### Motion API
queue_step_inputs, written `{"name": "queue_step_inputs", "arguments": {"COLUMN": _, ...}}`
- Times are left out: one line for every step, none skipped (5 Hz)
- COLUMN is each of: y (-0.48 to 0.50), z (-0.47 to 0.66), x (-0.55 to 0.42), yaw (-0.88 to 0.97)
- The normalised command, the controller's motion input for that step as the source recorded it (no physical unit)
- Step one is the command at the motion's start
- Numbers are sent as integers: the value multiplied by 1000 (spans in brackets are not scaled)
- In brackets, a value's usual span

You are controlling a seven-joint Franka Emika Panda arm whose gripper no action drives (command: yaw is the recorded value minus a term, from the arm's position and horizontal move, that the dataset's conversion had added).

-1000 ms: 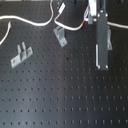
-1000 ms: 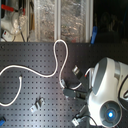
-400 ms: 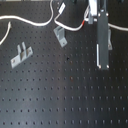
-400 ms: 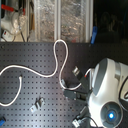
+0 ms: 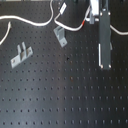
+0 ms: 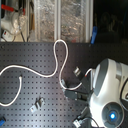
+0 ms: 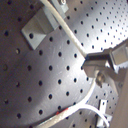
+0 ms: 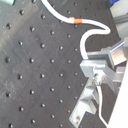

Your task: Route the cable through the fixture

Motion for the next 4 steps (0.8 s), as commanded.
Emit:
{"name": "queue_step_inputs", "arguments": {"y": 13, "z": 0, "x": 20, "yaw": 0}}
{"name": "queue_step_inputs", "arguments": {"y": 71, "z": 141, "x": 1, "yaw": 0}}
{"name": "queue_step_inputs", "arguments": {"y": 185, "z": 373, "x": 0, "yaw": 0}}
{"name": "queue_step_inputs", "arguments": {"y": 0, "z": 63, "x": 0, "yaw": 0}}
